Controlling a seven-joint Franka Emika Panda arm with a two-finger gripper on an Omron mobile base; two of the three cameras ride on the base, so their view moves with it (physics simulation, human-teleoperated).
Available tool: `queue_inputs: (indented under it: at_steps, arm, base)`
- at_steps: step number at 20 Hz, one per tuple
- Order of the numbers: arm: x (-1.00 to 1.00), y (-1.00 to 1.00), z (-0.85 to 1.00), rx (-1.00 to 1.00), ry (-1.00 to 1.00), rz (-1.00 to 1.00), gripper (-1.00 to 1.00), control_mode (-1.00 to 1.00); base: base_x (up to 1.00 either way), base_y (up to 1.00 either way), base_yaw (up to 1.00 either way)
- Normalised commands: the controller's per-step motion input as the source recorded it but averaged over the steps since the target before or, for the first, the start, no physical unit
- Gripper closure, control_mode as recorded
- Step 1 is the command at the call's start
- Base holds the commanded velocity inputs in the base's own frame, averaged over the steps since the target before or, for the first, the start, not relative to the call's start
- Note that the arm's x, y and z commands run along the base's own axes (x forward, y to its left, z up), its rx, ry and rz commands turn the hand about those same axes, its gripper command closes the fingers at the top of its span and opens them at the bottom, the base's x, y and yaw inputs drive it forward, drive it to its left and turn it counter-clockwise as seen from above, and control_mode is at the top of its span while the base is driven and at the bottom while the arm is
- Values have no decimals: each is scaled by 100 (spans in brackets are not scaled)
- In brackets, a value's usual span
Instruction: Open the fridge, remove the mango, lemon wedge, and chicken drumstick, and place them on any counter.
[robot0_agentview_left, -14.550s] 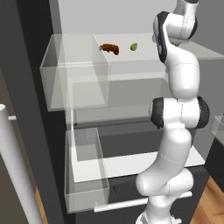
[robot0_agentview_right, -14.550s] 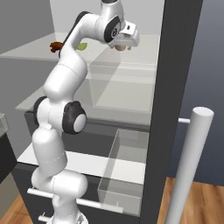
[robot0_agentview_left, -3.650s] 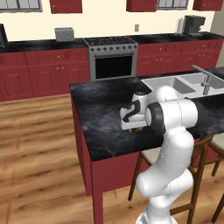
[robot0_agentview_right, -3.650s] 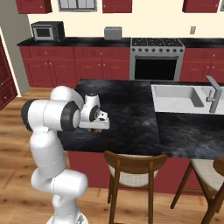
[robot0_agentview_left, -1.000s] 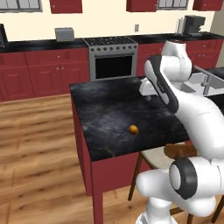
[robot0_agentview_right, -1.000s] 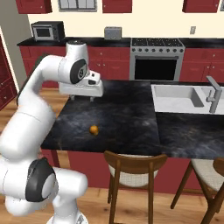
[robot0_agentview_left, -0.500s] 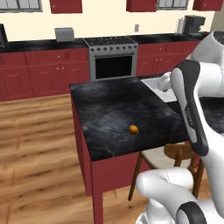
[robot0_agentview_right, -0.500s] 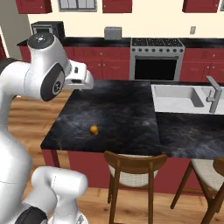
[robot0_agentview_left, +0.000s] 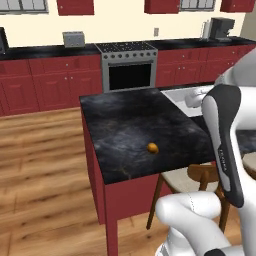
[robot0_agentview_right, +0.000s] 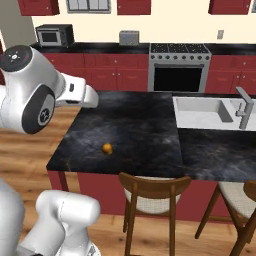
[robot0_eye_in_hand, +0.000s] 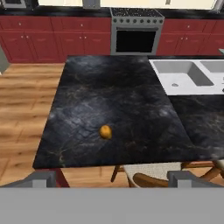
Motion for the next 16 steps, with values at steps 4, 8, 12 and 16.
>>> queue_inputs:
  at_steps: [4, 8, 12, 16]
  arm:
    - [-43, 0, 15, 0, 0, -7, -100, -100]
    - [-43, 0, 1, 0, 0, -1, -100, -100]
    - [-41, 0, 0, 0, 0, -1, -100, -100]
    - [-55, 0, 0, 0, -3, 0, -100, -100]
  base:
    - [0, 0, 0]
    - [0, 0, 0]
    - [0, 0, 0]
    - [0, 0, 0]
